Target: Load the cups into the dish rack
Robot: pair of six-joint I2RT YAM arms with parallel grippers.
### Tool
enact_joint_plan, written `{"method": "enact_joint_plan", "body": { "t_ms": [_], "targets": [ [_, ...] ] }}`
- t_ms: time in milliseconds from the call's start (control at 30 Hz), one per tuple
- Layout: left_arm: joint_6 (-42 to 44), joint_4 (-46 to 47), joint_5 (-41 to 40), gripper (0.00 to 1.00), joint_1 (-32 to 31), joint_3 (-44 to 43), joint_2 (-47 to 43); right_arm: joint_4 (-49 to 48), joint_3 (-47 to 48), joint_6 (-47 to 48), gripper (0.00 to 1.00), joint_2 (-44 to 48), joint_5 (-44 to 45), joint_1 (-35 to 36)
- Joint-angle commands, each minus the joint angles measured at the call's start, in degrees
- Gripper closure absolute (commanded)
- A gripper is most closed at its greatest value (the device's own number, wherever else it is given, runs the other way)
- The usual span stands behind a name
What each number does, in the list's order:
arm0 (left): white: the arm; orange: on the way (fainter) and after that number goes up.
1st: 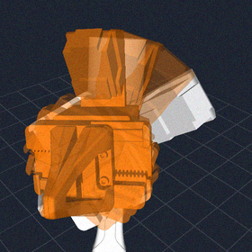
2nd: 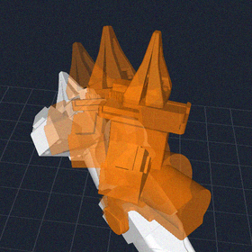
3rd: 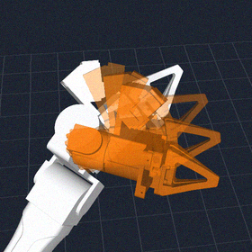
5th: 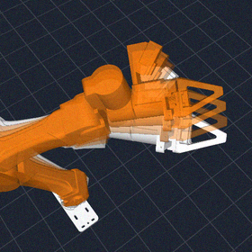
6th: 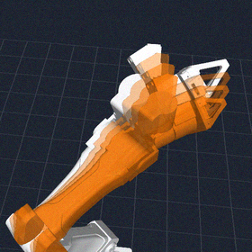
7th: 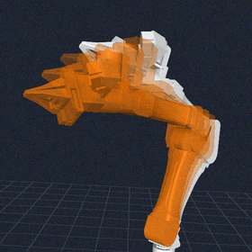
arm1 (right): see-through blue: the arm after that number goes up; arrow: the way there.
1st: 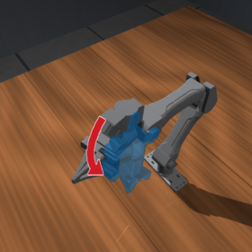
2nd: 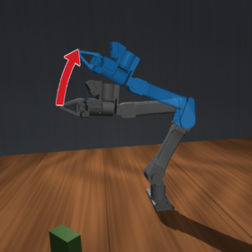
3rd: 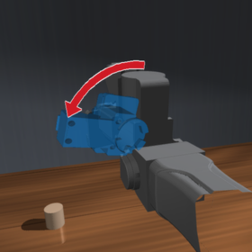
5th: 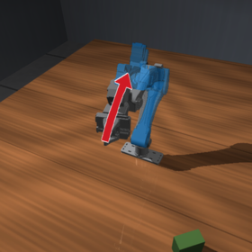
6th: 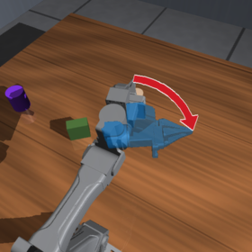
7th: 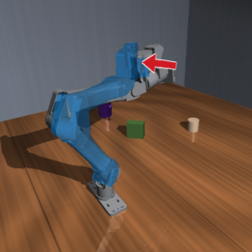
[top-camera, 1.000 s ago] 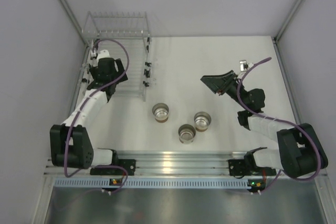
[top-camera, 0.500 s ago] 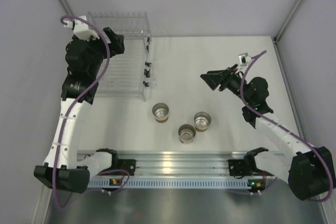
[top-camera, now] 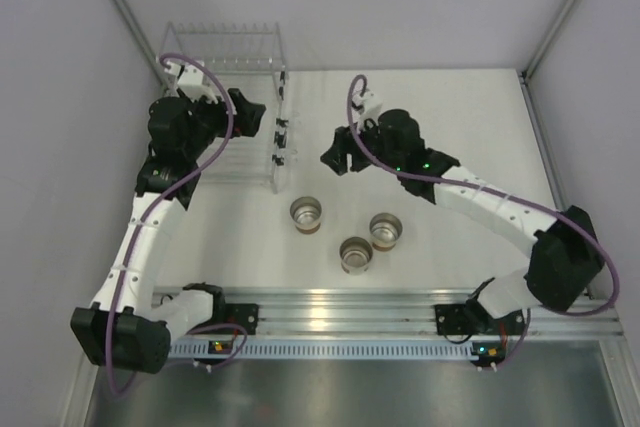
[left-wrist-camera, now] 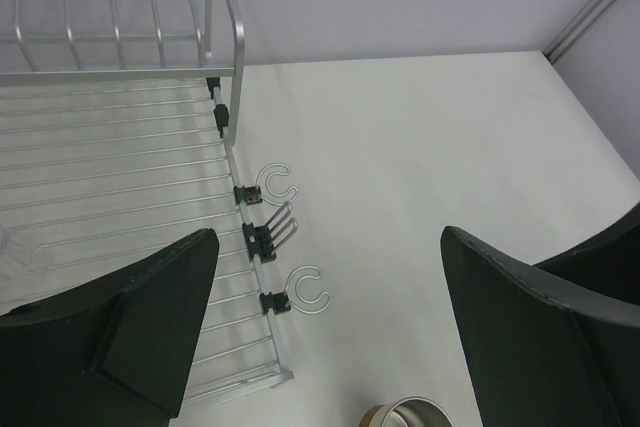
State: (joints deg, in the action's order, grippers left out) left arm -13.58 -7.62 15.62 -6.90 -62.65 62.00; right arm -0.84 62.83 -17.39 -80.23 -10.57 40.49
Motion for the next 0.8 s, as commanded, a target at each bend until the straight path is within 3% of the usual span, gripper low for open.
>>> {"method": "enact_joint_plan", "body": {
  "t_ms": [0,367,767],
  "targets": [
    [-0.4,6.5,2.6,0.02,0.7,1.0,-2.8,10.2,3.4,2.6,0.36,-6.2,7.6,4.8],
    [-3.0,8.8,4.5,0.02,1.8,2.2,-3.2,12.6,6.0,1.0,0.36,-14.1,10.3,11.4],
    [-3.1,8.8,4.4,0.02,2.2,2.4,-3.6,13.3,9.5,0.3,0.38,-19.9,10.3,12.5]
  ]
}}
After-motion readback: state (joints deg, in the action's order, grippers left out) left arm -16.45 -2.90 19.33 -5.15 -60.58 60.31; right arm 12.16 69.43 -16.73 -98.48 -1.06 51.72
